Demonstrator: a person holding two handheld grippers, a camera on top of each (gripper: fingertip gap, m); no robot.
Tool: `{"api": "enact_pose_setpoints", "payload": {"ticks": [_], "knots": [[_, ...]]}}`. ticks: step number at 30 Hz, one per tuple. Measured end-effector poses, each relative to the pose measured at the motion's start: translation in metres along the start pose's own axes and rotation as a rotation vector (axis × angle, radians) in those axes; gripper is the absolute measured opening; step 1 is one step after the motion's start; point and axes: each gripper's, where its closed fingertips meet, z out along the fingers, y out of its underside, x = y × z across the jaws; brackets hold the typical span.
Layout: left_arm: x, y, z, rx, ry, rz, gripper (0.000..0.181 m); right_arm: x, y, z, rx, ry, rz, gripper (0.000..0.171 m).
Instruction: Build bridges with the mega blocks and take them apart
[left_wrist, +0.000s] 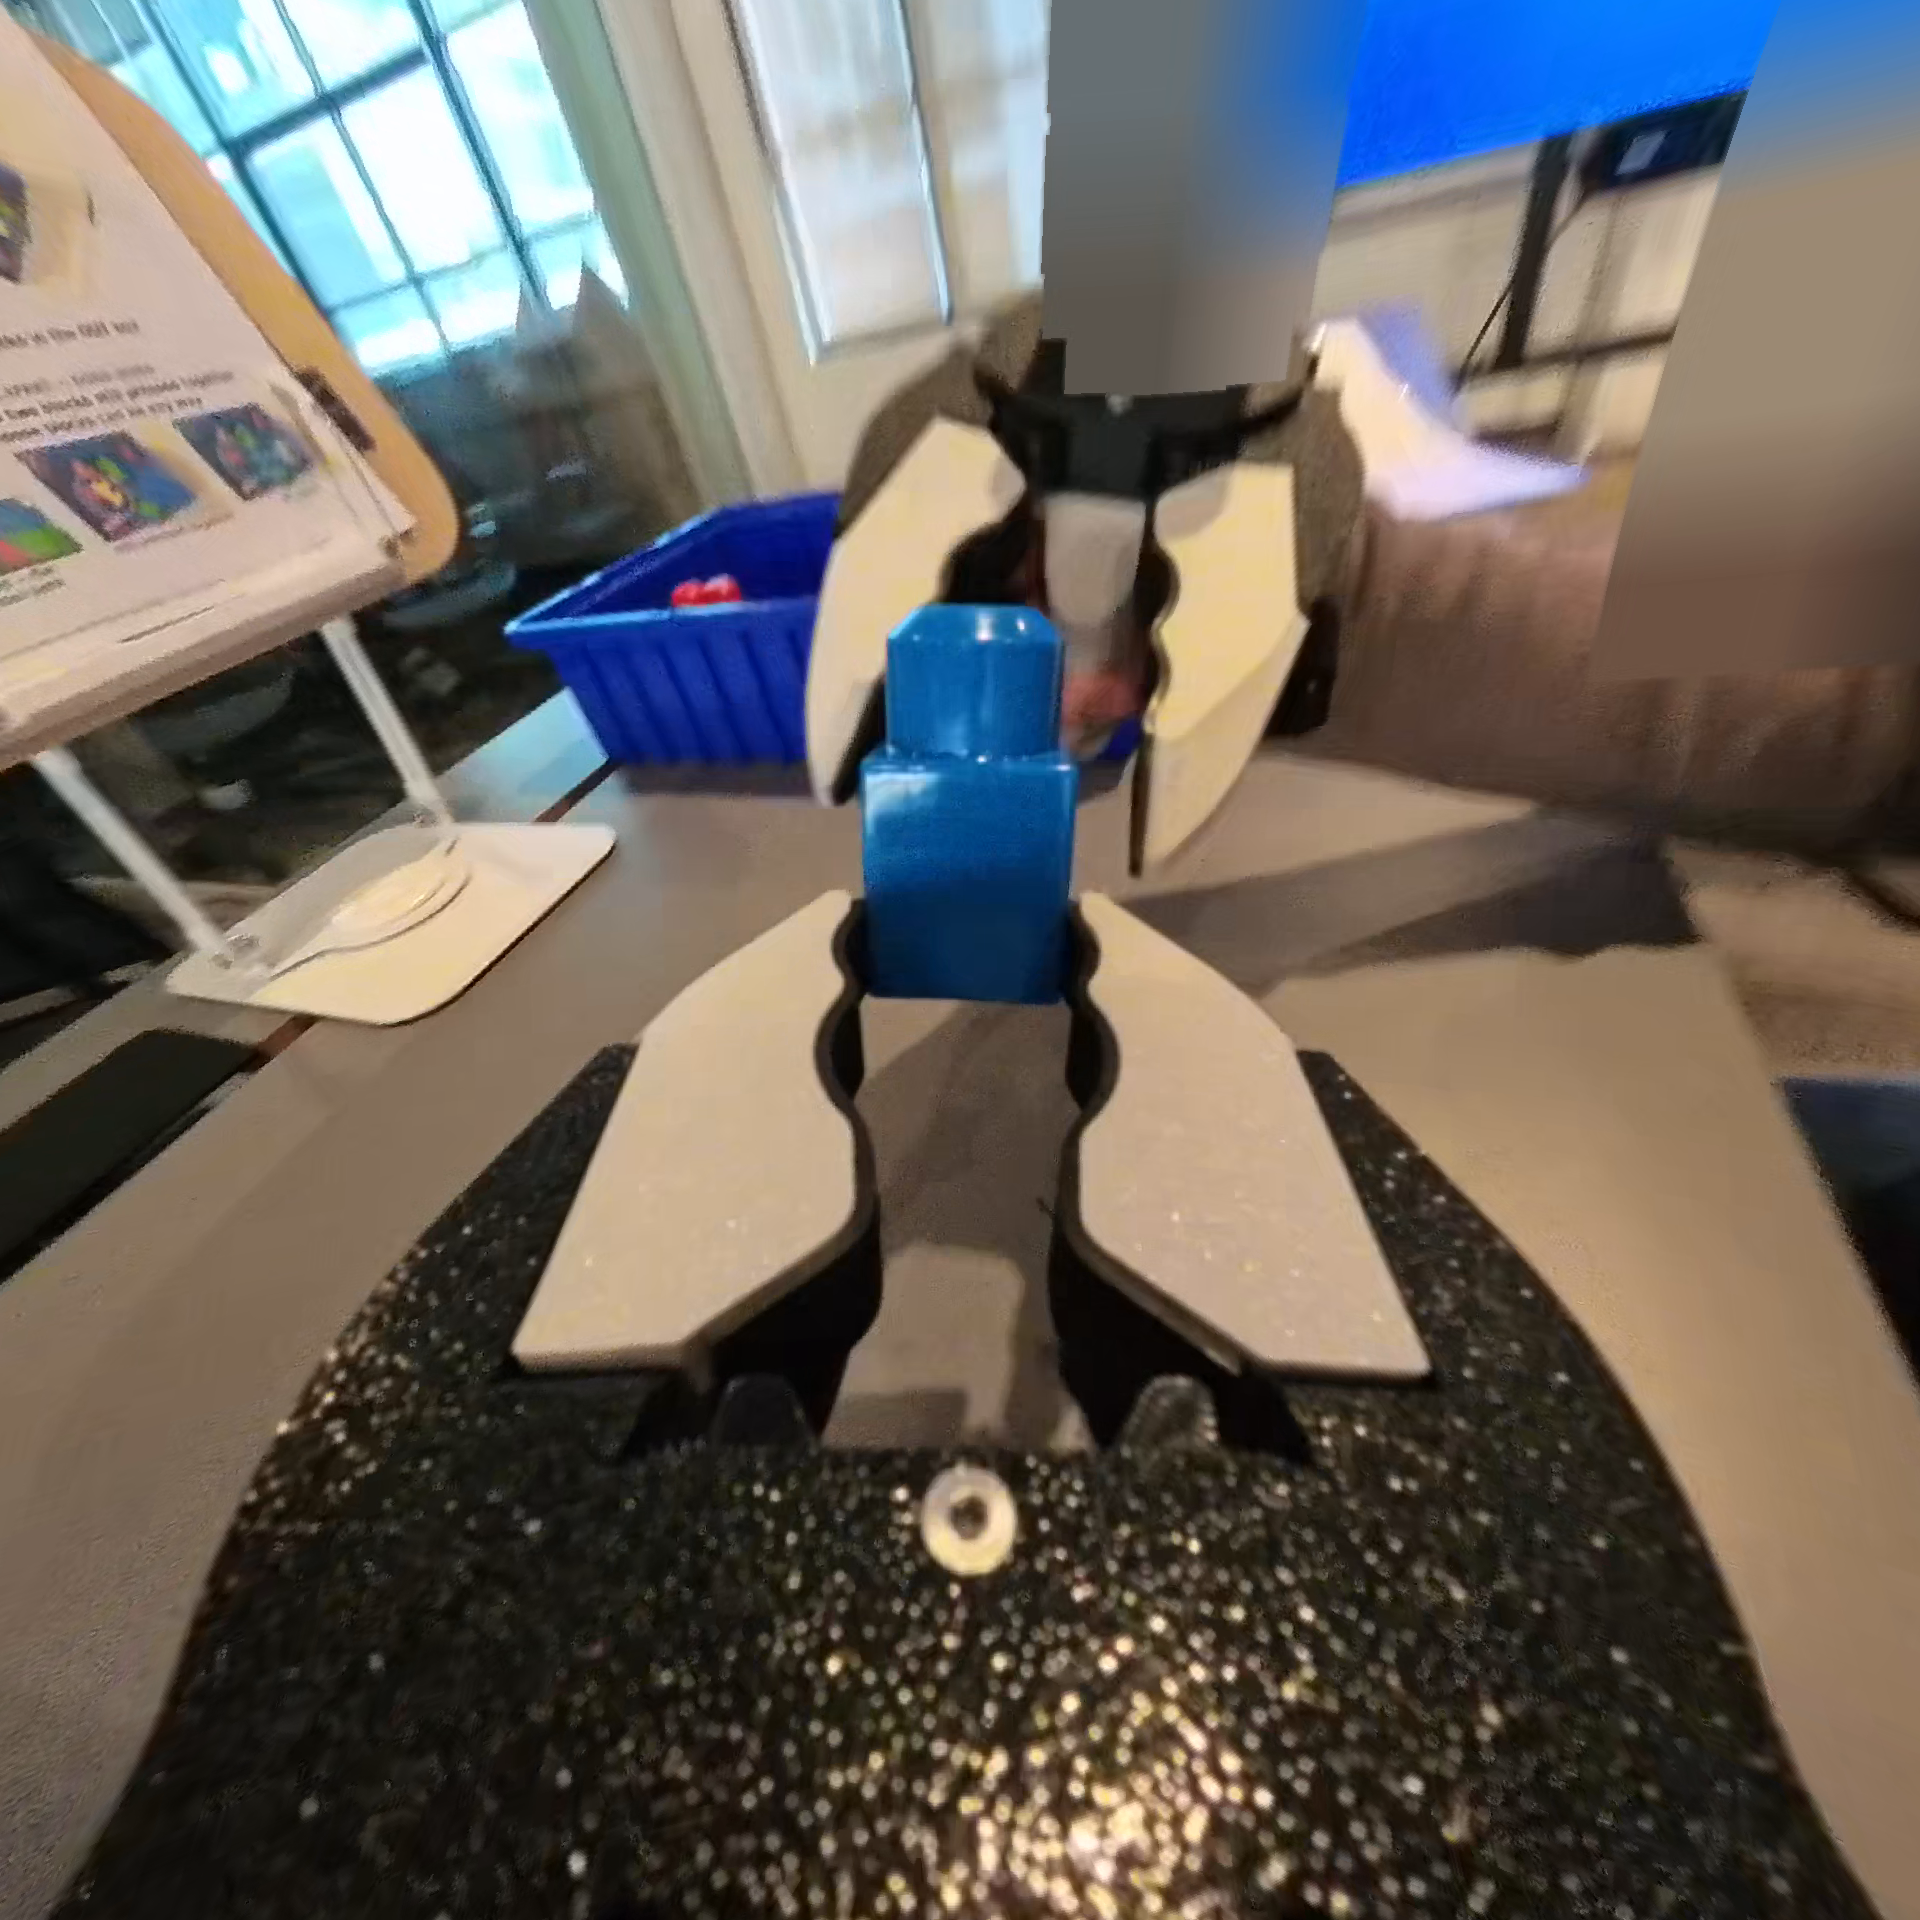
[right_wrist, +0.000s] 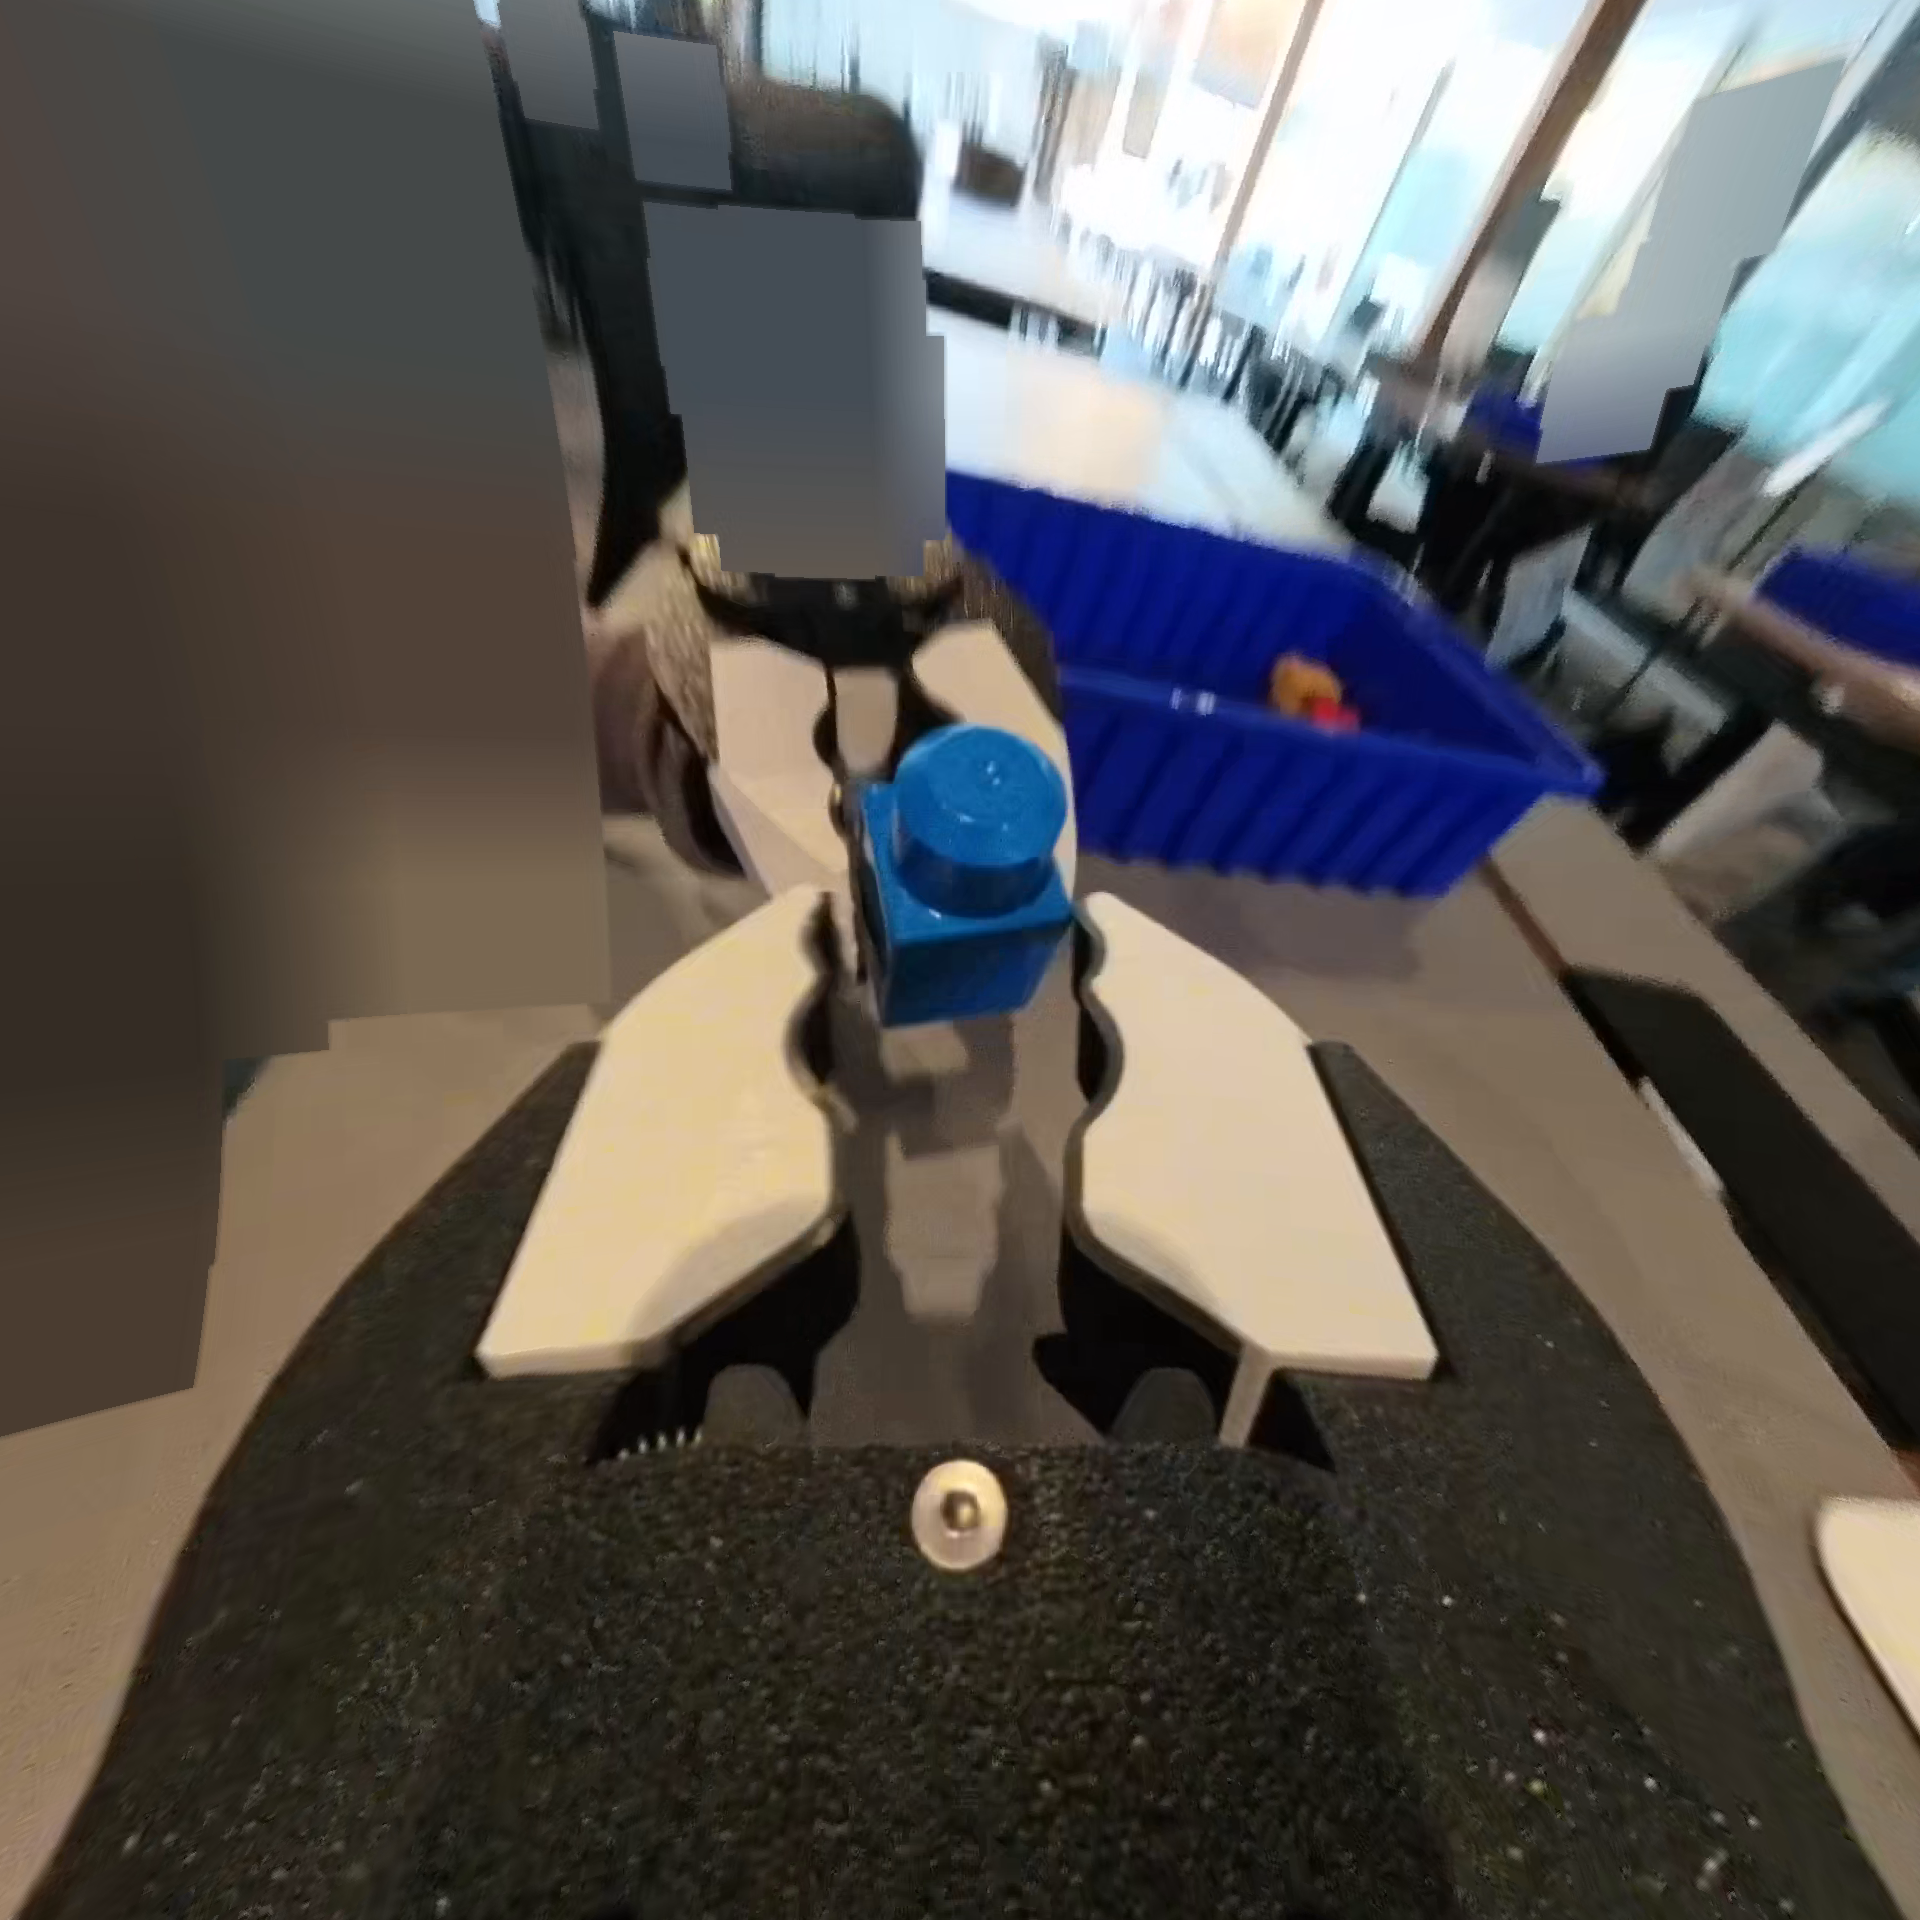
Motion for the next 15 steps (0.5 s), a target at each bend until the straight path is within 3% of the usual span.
{"api": "enact_pose_setpoints", "payload": {"ticks": [1, 5, 9, 10, 13, 15], "knots": [[0.001, 0.000, 0.000, 0.015, 0.018, -0.013, 0.036, 0.002, -0.004, -0.002, 0.062, 0.016, 0.005, 0.035], [0.006, 0.004, 0.003, 0.008, 0.047, -0.003, 0.035, -0.002, 0.001, 0.007, 0.098, -0.022, 0.075, 0.043], [0.005, 0.008, 0.001, -0.009, 0.029, -0.053, 0.036, 0.000, 0.006, 0.012, 0.109, -0.045, 0.127, 0.037], [0.003, 0.011, -0.002, -0.037, 0.004, -0.061, 0.040, 0.007, 0.014, 0.013, 0.081, -0.006, 0.133, 0.037], [0.009, 0.022, -0.017, -0.127, -0.016, -0.103, 0.079, 0.027, 0.058, 0.021, -0.105, 0.101, 0.135, 0.037], [0.013, 0.027, -0.032, -0.141, -0.034, -0.132, 0.083, 0.028, 0.085, 0.035, -0.214, 0.110, 0.131, 0.037]]}}
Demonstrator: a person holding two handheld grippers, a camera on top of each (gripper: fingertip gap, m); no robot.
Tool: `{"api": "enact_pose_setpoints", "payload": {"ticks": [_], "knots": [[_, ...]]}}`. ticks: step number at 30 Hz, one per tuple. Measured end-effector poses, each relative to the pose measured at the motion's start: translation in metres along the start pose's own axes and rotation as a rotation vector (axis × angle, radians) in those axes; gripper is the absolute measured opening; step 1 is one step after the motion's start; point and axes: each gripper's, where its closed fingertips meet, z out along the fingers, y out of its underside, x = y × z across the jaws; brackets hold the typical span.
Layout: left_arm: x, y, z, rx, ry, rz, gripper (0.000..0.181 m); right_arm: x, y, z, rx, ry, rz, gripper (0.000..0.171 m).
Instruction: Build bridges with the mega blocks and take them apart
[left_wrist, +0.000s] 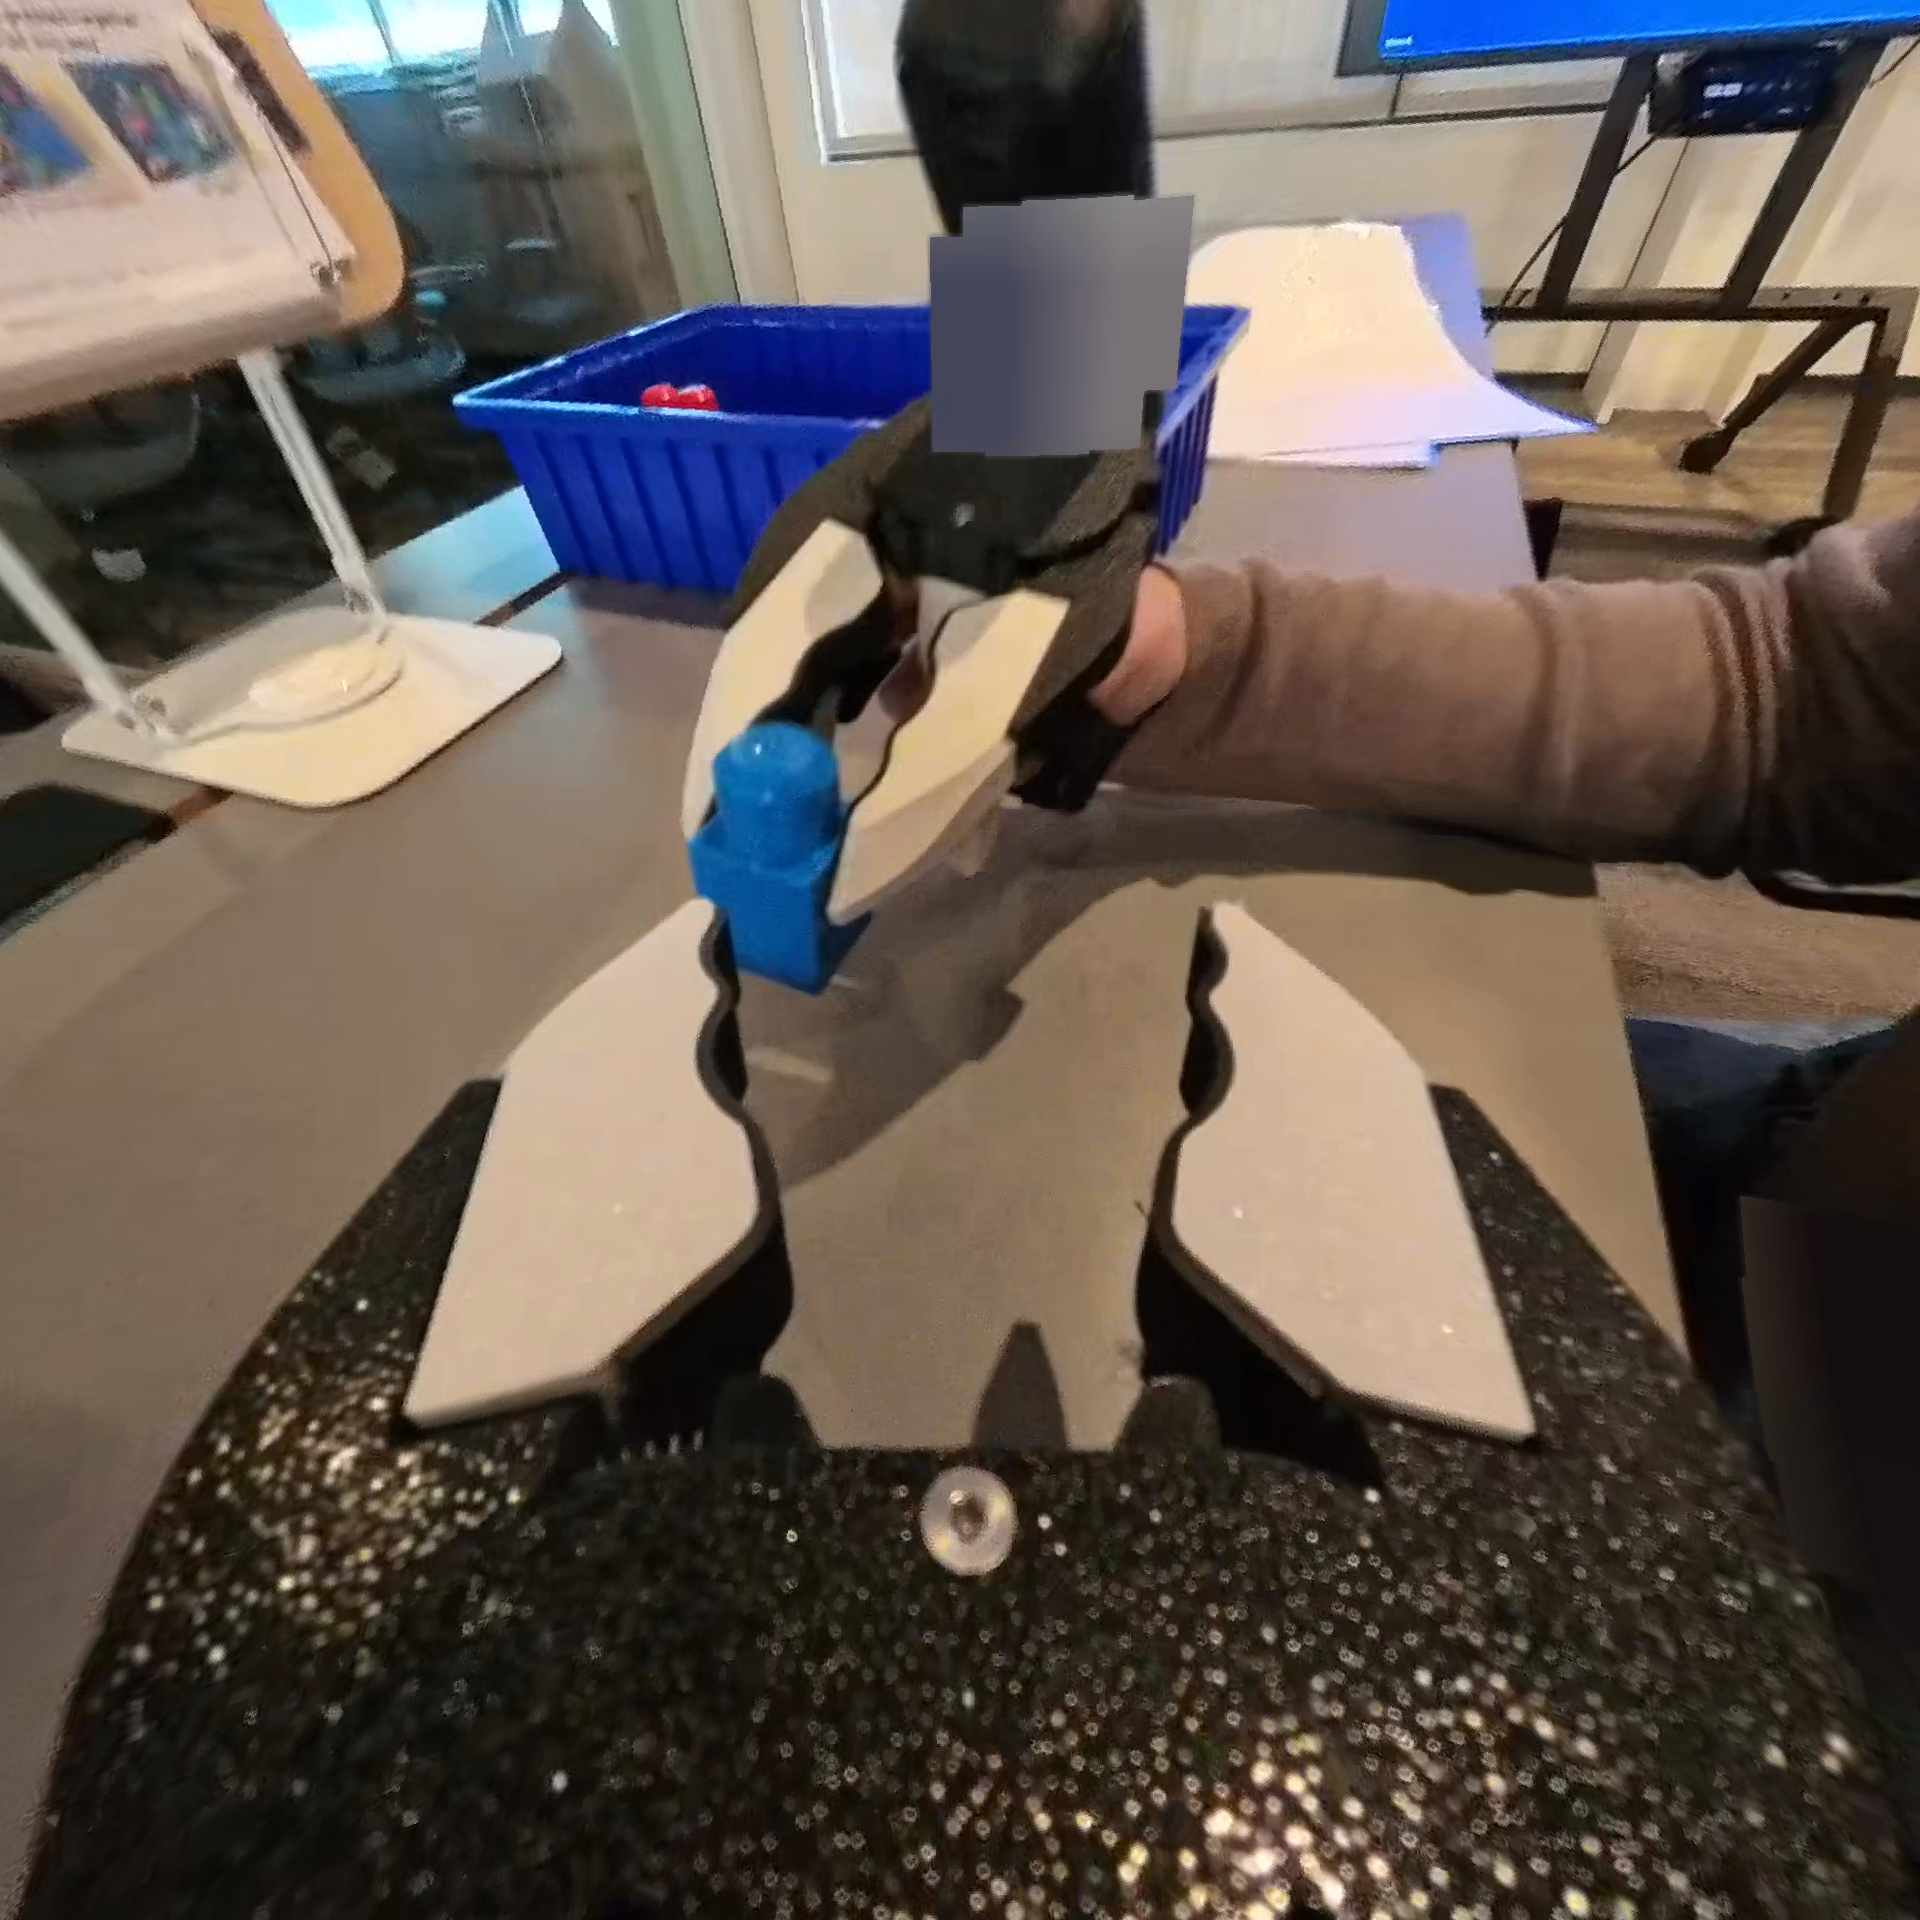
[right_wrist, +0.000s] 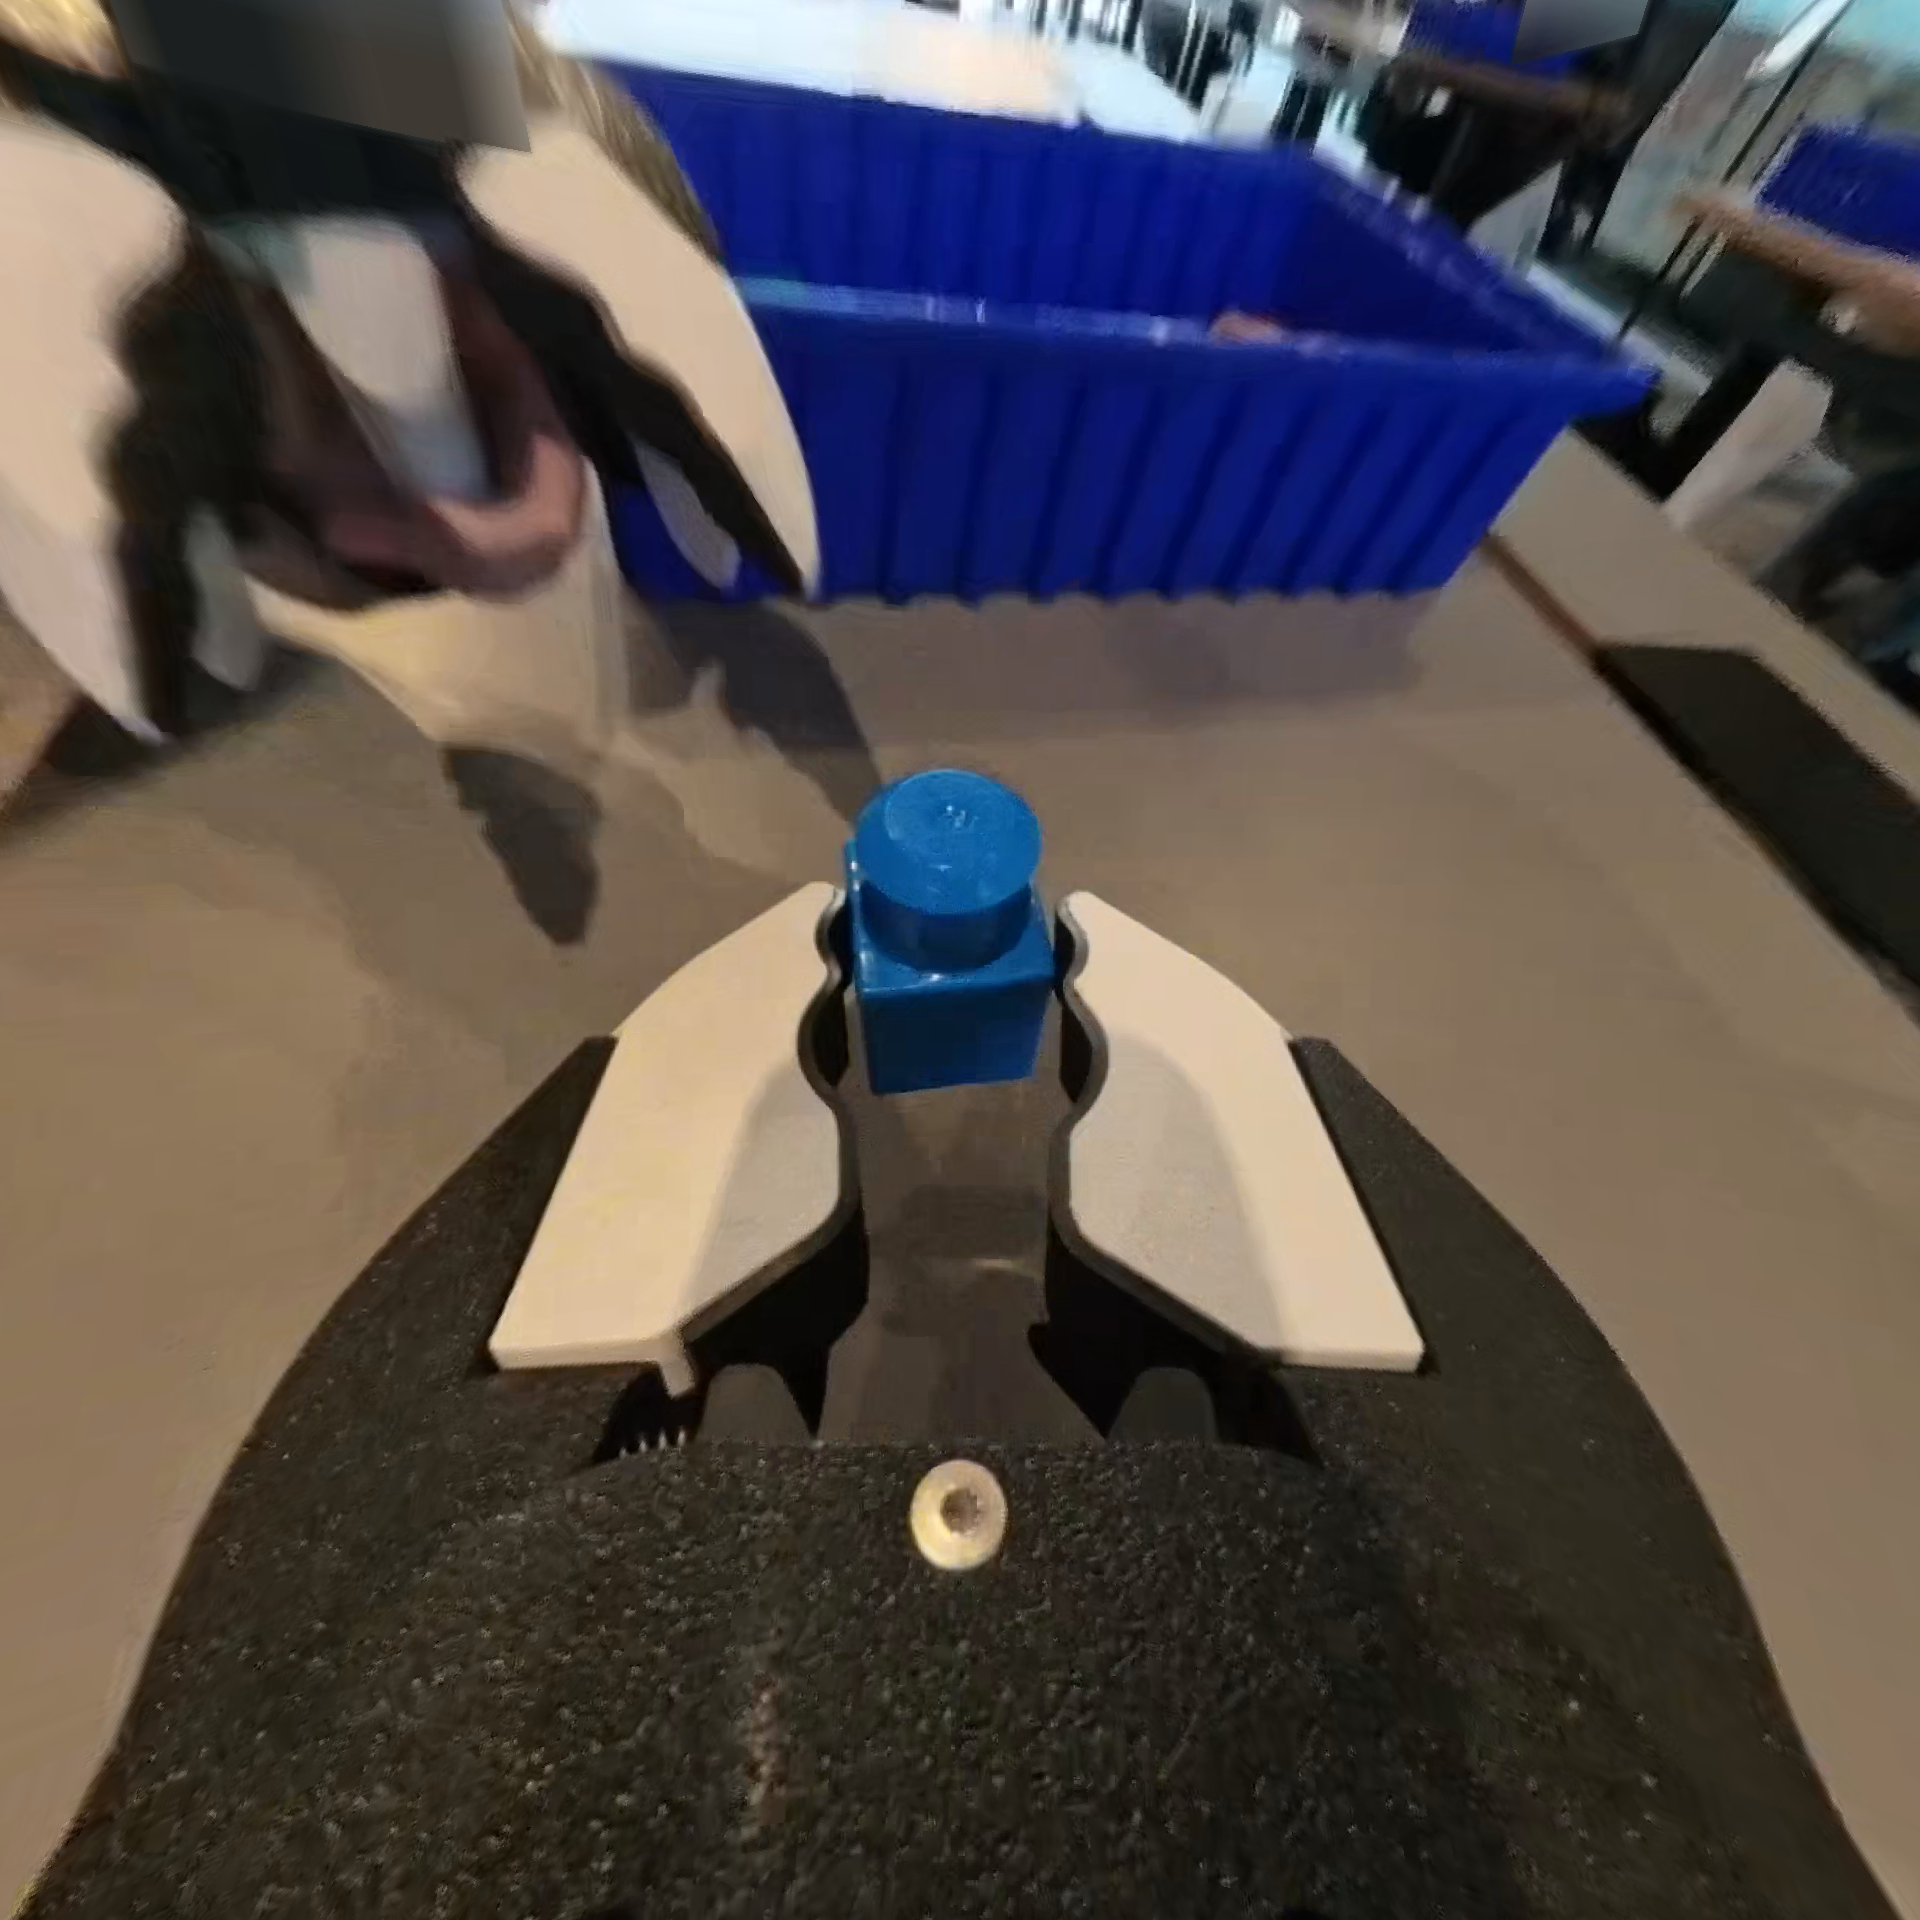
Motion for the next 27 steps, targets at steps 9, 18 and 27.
{"api": "enact_pose_setpoints", "payload": {"ticks": [9, 18, 27], "knots": [[-0.004, 0.001, -0.066, -0.005, -0.139, -0.046, 0.074, -0.011, 0.033, 0.042, -0.137, -0.097, -0.025, 0.037], [-0.097, -0.033, -0.171, -0.154, -0.514, -0.021, 0.063, -0.002, 0.014, 0.021, 0.014, -0.028, 0.005, 0.074], [-0.188, 0.082, -0.180, -0.748, -0.518, -0.386, 0.057, 0.038, -0.005, -0.012, 0.216, 0.425, -0.216, 0.069]]}}
